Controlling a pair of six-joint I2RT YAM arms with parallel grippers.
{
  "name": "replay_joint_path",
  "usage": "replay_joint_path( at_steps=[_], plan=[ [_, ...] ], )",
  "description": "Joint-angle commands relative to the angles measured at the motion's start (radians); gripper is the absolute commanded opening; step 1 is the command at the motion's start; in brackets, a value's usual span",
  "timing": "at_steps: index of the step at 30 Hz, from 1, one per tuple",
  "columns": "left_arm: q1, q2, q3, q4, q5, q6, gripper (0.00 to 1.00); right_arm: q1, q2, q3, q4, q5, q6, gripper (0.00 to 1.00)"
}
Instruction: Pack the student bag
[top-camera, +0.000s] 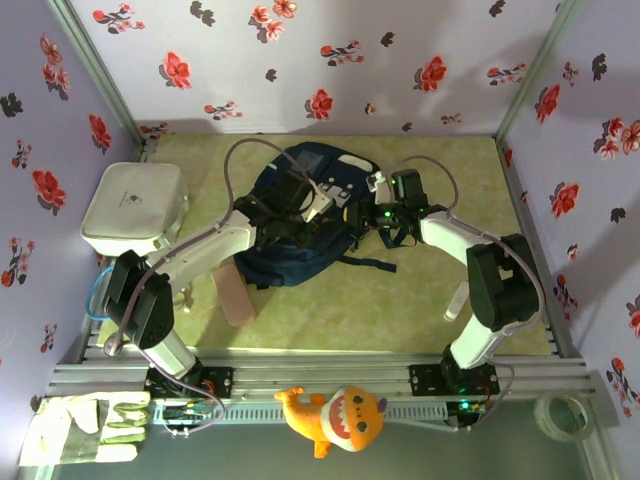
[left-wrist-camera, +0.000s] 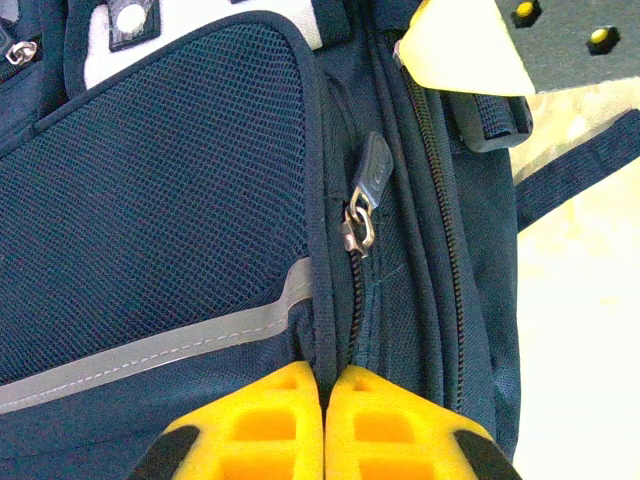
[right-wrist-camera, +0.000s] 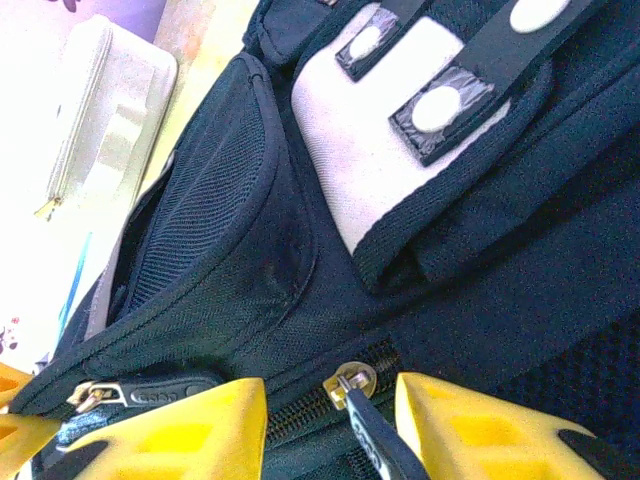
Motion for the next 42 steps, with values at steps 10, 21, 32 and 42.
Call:
replay_joint_path(
  at_steps=[10, 21, 32, 42],
  plan=[
    [0.01, 0.005, 0.045, 0.07, 0.005, -0.02, 0.0, 0.008, -0.073, -0.016, -0.011, 0.052, -0.038, 0.06],
    [0.009, 0.092, 0.103, 0.113, 0.083, -0.12, 0.0, 0.105, -0.19, -0.109, -0.038, 0.05, -0.14, 0.0],
    [0.01, 0.179, 0.164, 0.21, 0.238, -0.234, 0.0, 0.181, -0.279, -0.285, 0.207, 0.056, -0.015, 0.01],
    [0.025, 0.239, 0.201, 0.269, 0.342, -0.36, 0.0, 0.203, -0.283, -0.38, 0.385, 0.106, 0.078, 0.01]
  ],
)
